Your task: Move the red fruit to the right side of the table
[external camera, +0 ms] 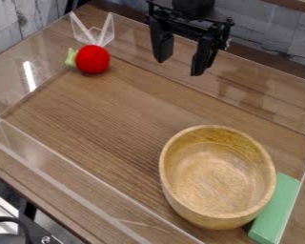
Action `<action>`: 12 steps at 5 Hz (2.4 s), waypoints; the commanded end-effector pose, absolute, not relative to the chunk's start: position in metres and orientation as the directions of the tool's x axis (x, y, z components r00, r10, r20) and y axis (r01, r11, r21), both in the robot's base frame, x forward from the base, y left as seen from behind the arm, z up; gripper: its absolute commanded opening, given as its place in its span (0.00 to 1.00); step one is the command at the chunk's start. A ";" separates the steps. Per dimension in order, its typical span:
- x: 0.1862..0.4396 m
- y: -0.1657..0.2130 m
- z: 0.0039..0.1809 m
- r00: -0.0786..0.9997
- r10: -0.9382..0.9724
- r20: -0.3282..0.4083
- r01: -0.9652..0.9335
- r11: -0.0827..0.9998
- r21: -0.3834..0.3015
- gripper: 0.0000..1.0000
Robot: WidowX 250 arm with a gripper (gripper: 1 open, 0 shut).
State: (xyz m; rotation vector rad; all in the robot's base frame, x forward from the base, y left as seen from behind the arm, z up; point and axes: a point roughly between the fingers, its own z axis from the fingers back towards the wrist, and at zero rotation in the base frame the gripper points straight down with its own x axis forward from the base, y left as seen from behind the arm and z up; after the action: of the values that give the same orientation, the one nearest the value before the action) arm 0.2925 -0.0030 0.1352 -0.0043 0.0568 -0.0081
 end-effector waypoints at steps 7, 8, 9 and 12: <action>0.321 0.167 0.097 0.991 -0.132 0.016 0.132 0.991 0.025 0.00; 0.330 0.176 0.095 0.985 -0.173 0.022 0.172 0.985 0.017 1.00; 0.336 0.182 0.093 0.978 -0.206 0.026 0.206 0.979 0.002 1.00; 0.334 0.211 0.077 0.989 -0.144 0.042 0.145 0.989 -0.028 1.00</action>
State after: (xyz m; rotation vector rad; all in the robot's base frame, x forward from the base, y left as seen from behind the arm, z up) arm 0.3272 0.2027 0.0569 -0.0703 0.0155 -0.1517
